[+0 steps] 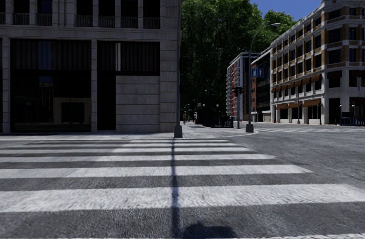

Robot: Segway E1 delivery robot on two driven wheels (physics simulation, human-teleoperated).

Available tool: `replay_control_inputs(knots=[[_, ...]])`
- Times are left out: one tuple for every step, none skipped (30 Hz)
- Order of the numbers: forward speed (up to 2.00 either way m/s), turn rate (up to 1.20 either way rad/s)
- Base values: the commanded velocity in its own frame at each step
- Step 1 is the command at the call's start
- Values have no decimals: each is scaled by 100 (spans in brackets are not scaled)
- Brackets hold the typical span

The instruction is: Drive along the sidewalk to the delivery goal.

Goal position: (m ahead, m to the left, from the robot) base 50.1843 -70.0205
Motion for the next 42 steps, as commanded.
replay_control_inputs(knots=[[200,20],[200,21],[200,22],[200,22],[200,22],[200,22],[200,22],[200,22],[200,22],[200,22],[200,22],[200,22],[200,22],[200,22],[200,22],[200,22],[200,22],[200,22],[200,22],[200,22],[197,22],[185,22],[177,22],[177,22],[172,22],[169,22],[166,22],[161,22],[157,22],[157,22],[148,22],[136,22],[127,22],[118,22],[111,22],[111,22],[105,22],[103,22],[103,22],[101,22],[101,22],[100,22]])
